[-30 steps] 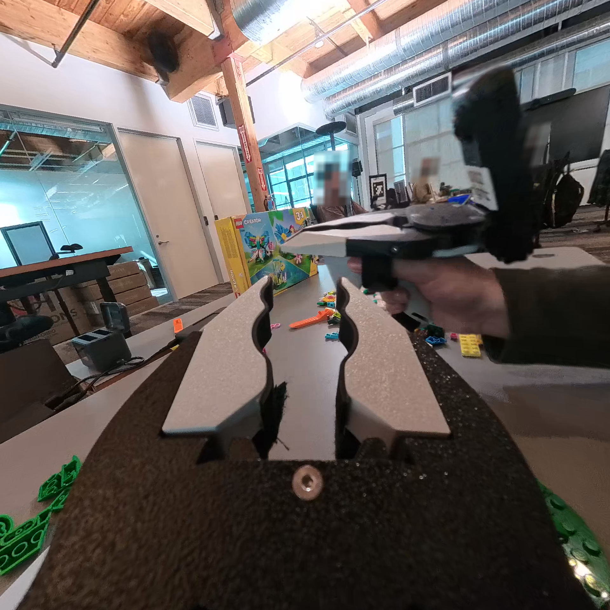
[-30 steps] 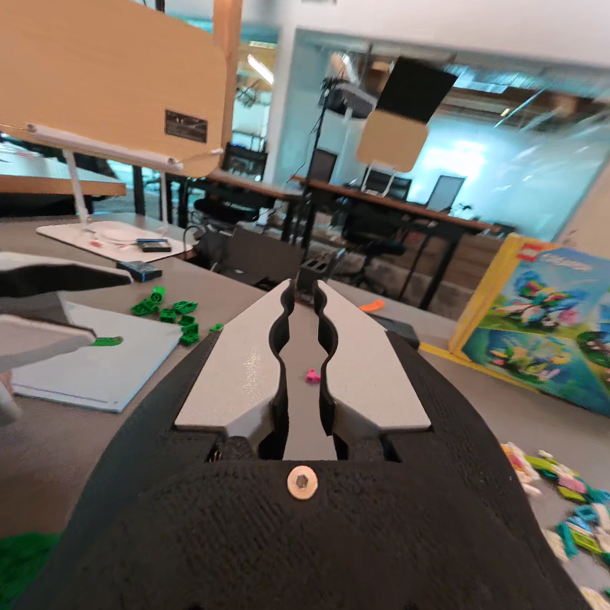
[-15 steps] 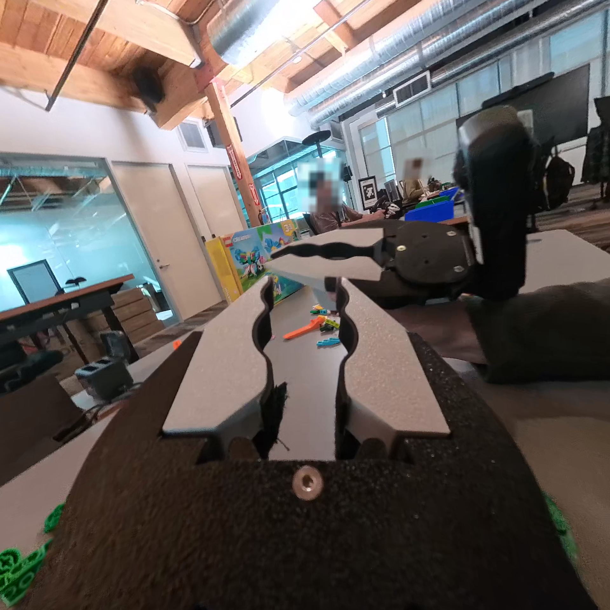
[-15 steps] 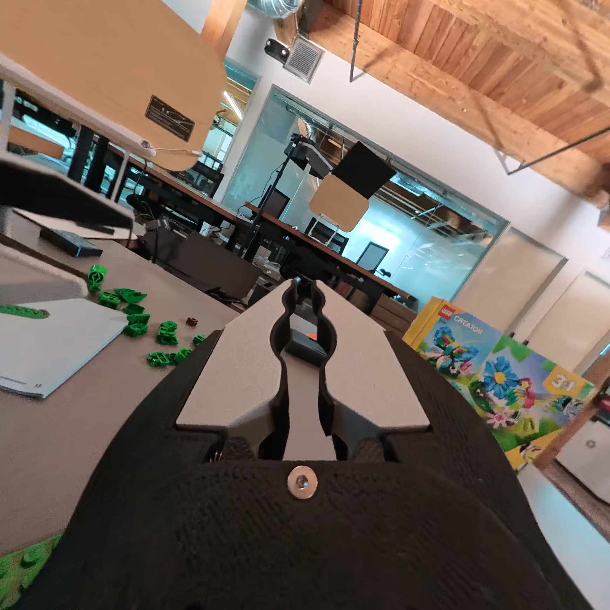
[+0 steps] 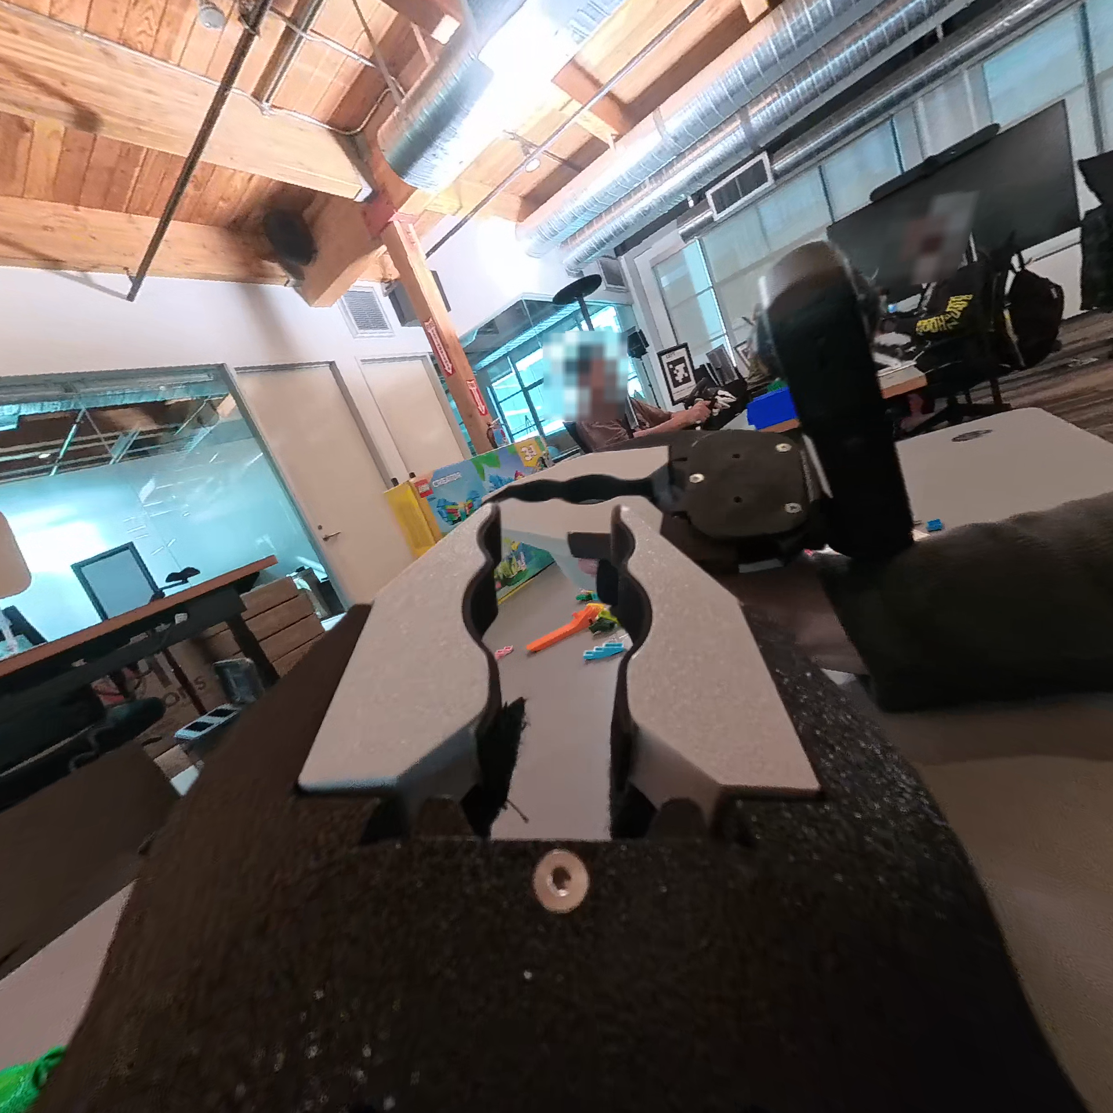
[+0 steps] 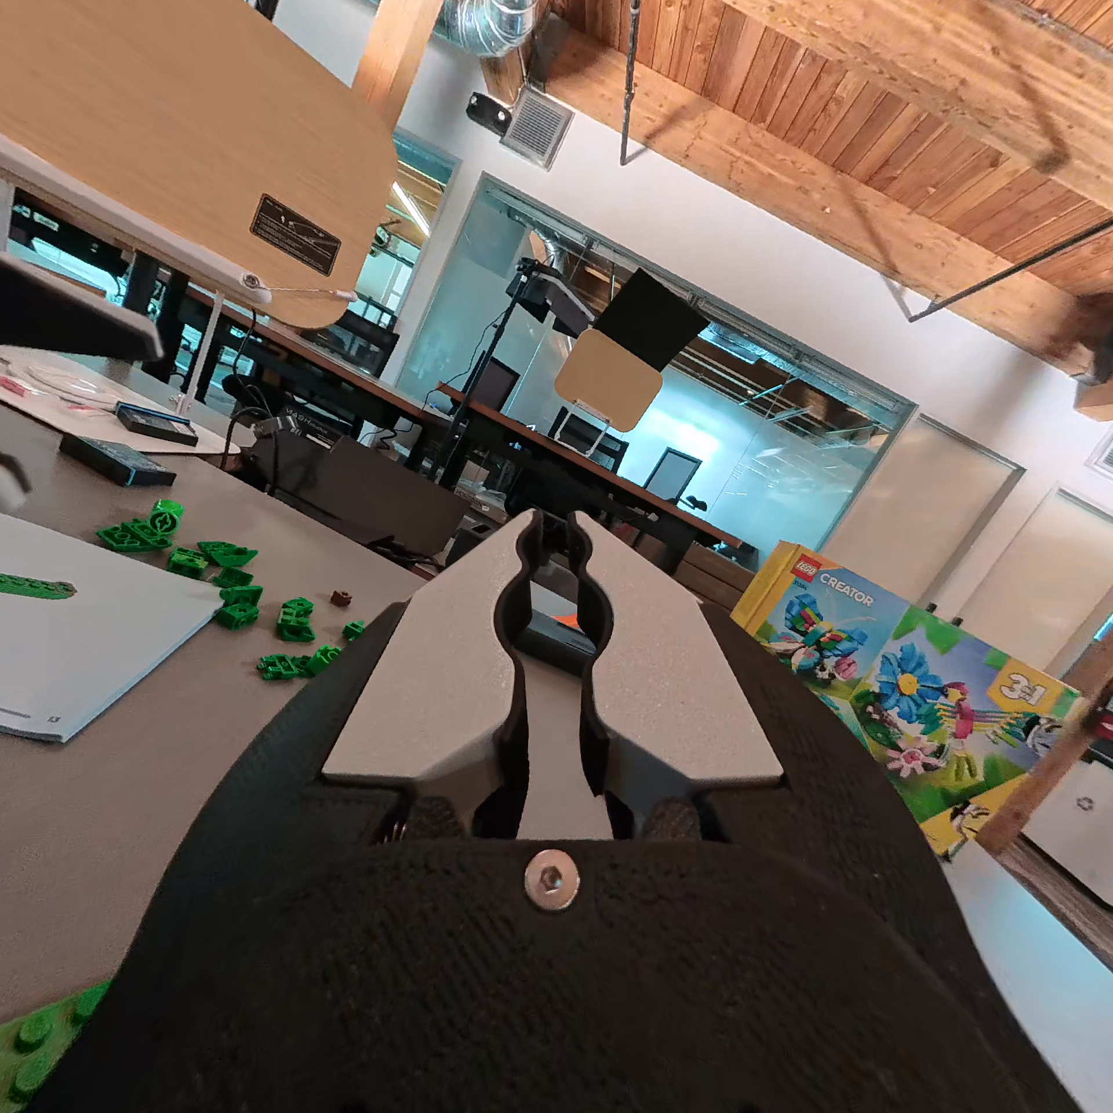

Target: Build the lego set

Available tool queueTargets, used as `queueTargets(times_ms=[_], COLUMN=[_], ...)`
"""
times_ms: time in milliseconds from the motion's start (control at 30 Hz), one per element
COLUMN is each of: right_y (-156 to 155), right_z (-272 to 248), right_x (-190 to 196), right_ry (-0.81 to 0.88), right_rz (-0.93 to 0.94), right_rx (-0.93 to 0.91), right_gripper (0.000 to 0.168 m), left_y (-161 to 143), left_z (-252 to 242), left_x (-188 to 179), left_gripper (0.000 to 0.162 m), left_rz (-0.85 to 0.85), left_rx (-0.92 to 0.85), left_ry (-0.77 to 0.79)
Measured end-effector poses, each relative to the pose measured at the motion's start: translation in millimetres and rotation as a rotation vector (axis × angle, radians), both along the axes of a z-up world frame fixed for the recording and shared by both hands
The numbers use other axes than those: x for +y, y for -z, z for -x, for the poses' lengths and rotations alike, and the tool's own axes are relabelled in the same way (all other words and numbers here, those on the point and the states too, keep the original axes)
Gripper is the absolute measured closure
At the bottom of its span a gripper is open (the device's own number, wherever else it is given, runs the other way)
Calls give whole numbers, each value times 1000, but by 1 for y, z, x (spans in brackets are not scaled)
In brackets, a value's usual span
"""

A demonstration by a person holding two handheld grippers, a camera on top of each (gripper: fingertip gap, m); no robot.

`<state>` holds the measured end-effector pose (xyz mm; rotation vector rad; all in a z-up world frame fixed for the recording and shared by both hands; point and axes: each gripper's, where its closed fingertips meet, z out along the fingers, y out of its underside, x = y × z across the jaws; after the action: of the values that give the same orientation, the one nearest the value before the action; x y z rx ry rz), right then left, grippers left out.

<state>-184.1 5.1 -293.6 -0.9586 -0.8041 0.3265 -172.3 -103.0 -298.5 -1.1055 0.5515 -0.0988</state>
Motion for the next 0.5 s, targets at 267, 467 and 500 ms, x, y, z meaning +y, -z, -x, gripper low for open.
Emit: queueTargets(times_ms=[267,467,500], right_y=[2,-1,-2], right_z=[-1,-11,-14], right_x=[2,6,6], right_ry=[-13,-5,0], right_rz=[16,37,37], right_rx=[16,53,57], right_gripper=[162,163,162], left_y=[-8,-2,-1], left_z=[66,79,75], left_x=[20,29,29], left_gripper=[138,137,137], left_rz=[-2,45,51], left_rx=[-96,-159,-143], left_ry=[-205,-222,-212])
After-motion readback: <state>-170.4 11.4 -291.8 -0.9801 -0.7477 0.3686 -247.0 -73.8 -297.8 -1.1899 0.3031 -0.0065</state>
